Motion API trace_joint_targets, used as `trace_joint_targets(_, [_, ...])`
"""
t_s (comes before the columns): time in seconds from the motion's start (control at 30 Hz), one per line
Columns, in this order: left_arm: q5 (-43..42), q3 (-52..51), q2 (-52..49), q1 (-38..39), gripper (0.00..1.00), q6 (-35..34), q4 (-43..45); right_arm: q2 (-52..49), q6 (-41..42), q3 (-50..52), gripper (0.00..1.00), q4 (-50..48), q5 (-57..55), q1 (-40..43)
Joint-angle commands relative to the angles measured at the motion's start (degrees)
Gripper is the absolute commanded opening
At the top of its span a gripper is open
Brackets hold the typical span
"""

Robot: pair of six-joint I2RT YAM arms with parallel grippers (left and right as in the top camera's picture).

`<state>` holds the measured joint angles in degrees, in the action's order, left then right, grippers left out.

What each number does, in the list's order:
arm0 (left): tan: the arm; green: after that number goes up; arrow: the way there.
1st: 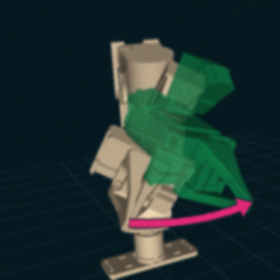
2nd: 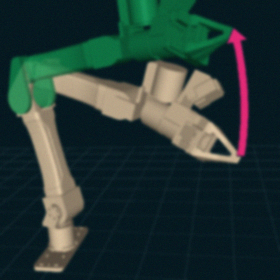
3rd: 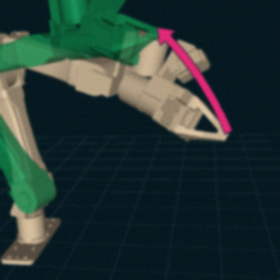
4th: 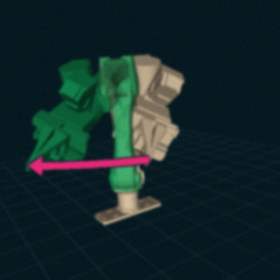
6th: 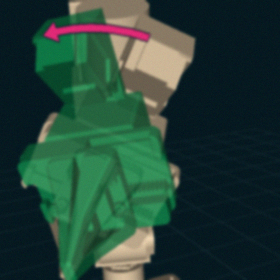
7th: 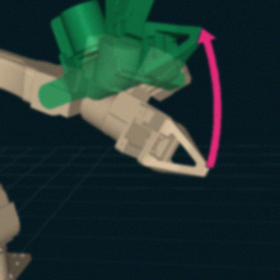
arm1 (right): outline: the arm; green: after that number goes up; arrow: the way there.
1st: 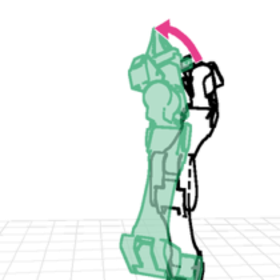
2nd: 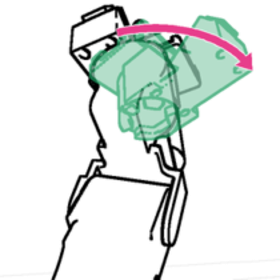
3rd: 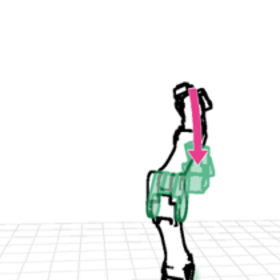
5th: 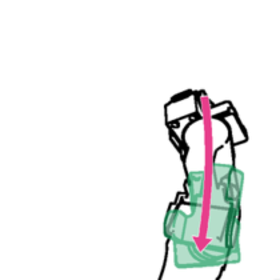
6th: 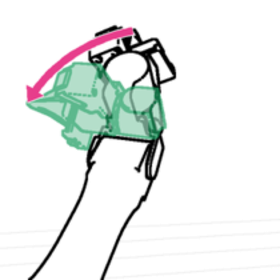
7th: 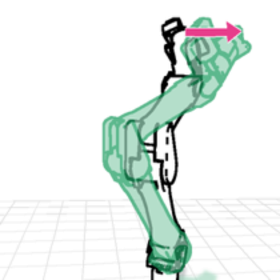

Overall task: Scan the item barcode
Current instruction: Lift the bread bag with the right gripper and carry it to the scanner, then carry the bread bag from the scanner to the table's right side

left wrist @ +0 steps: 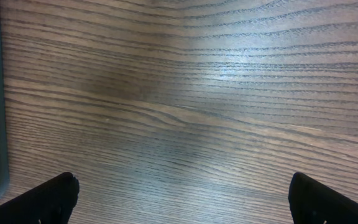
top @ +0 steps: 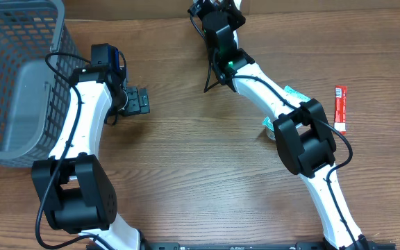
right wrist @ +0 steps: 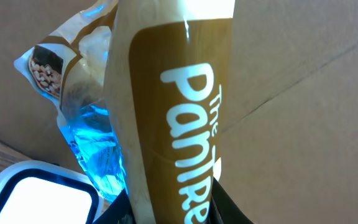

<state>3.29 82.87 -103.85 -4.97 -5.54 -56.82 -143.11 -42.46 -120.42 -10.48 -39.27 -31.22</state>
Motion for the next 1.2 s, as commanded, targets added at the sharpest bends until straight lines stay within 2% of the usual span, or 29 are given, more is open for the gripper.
trace_joint_targets(0.0, [0.3,0.1,-0.3,0.1,1.0,1.1,0.1,-0.4,5.1,-0.5,0.03,0.2,-0.5,-0.5])
trace_joint_targets(0.2, [0.3,0.1,-0.3,0.1,1.0,1.1,0.1,-0.4,5.2,-0.5,0.03,6.6,-0.5,-2.1])
trace_joint_targets(0.67, [0.3,0.1,-0.3,0.1,1.0,1.1,0.1,-0.4,6.9,-0.5,0.04,13.2,-1.2,-4.2])
trace_joint_targets(0.77, [0.3,0.1,-0.3,0.1,1.0,1.1,0.1,-0.4,9.7,-0.5,0.03,15.3,-1.2,-4.2])
trace_joint_targets(1.17, [0.3,0.1,-0.3,0.1,1.0,1.1,0.1,-0.4,12.2,-0.5,0.03,15.8,-1.2,-4.7])
